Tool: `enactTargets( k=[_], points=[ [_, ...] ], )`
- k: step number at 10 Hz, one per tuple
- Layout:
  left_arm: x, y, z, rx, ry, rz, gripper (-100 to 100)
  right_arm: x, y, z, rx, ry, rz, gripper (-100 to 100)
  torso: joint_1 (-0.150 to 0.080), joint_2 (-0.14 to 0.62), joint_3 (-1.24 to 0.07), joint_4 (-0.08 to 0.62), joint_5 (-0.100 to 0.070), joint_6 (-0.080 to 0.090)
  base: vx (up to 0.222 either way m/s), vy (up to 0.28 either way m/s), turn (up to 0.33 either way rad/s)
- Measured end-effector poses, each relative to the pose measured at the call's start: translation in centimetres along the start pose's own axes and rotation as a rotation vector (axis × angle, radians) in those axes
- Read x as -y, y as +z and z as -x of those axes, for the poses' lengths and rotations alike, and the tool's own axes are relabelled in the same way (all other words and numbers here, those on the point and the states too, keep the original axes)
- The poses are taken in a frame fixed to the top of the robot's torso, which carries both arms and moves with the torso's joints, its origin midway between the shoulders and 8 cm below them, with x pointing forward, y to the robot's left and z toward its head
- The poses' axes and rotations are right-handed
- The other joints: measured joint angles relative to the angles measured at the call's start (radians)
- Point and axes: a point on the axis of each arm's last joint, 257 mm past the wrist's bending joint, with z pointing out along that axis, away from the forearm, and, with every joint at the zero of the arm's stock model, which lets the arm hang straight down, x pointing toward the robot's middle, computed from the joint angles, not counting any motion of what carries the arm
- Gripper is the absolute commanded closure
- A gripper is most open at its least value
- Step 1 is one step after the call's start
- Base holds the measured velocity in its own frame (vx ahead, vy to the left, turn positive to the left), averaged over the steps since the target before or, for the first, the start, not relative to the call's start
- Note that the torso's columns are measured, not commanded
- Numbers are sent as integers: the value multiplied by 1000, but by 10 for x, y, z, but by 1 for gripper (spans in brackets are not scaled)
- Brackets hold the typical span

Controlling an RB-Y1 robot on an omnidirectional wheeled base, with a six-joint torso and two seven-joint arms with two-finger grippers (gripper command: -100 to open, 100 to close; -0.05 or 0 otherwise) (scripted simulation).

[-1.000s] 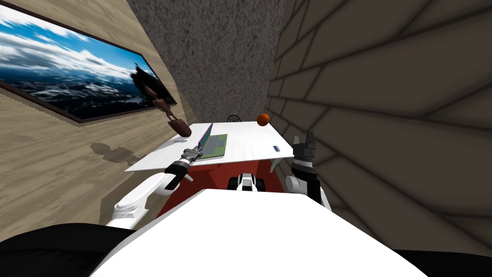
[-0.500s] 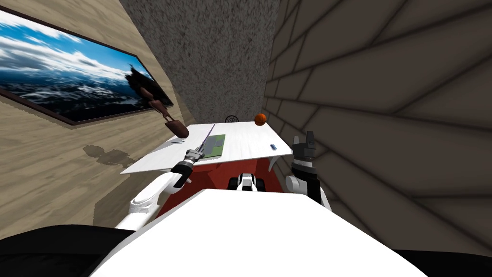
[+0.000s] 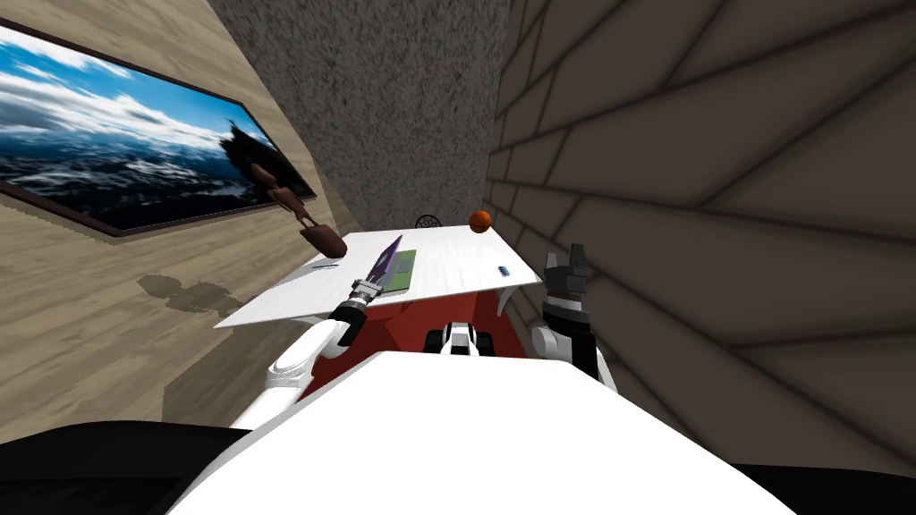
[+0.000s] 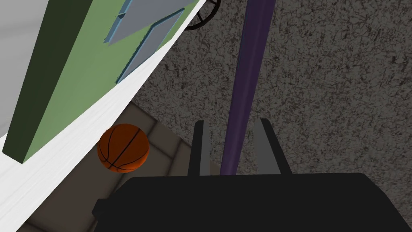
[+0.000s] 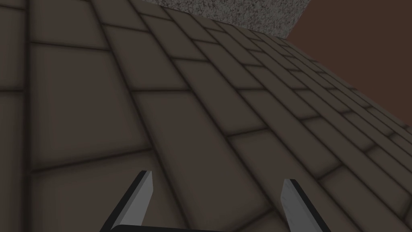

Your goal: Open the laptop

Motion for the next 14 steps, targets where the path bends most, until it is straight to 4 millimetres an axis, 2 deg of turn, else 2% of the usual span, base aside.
enactTargets(
  k=[2,3,5,12,13,14],
  points=[
    [6,3,-3,-6,30,-2,100,0,0,0,0,0,0,0,-2,2,0,3,-3,1,-19,-1,-30],
    [11,4,-3,-11,47,2,-100,0,0,0,0,0,0,0,-3,3,1,3,-3,3,12,-24,54],
    [-8,-2,-4,-6,56,1,-100,0,0,0,0,0,0,0,-14,2,1,5,-8,3,61,-82,80],
    [-52,-15,7,22,66,-28,-100,0,0,0,0,0,0,0,-13,8,4,7,-9,3,41,-59,49],
    [-52,-15,7,22,65,-30,0,0,0,0,0,0,0,0,-11,8,4,7,-8,3,3,-7,-4],
    [-51,-16,6,21,65,-32,0,0,0,0,0,0,0,0,-10,9,4,7,-8,3,0,0,0]
  ],
)
